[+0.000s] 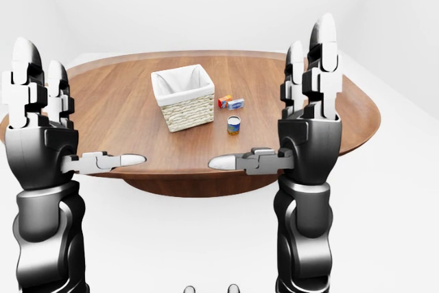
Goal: Pick up the alphabet soup and put it in the basket.
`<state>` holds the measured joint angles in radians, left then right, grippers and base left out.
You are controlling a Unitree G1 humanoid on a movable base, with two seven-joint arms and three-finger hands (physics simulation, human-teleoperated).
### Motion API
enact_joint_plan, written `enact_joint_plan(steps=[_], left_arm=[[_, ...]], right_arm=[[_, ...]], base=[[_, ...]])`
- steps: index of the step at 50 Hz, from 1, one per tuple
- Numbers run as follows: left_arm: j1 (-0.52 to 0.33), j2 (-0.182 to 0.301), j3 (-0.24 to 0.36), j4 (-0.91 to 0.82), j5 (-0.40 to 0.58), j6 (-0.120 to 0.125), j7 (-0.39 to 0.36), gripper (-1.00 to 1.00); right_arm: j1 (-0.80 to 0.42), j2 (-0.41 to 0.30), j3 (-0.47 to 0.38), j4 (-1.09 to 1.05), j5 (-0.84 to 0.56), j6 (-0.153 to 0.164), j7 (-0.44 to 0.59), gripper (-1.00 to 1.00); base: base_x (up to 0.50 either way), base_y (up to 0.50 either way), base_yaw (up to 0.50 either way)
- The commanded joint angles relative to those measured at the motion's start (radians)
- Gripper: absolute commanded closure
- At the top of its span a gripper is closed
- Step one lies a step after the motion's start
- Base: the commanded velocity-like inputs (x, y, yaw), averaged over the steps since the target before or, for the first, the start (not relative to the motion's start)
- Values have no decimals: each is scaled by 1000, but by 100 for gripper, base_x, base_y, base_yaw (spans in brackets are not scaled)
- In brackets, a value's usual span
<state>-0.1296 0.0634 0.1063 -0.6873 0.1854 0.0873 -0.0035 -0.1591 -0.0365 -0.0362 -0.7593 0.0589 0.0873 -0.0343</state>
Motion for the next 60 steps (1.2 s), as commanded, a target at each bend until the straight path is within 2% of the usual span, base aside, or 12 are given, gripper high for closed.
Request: enact_joint_plan(steps=[1,45,60], left_arm=[[1,0,3,10,0,0,1,-100],[-1,1,1,6,-6,0,-2,-100],[-3,1,-3,4,-7,0,-4,-100]], right_arm=[[8,4,12,7,-24,0,6,-100],[15,17,11,-6,-14,0,24,-100],[30,21,34,11,-38,0,30,-100]], base=[[0,0,0],[0,0,0],[47,0,0]])
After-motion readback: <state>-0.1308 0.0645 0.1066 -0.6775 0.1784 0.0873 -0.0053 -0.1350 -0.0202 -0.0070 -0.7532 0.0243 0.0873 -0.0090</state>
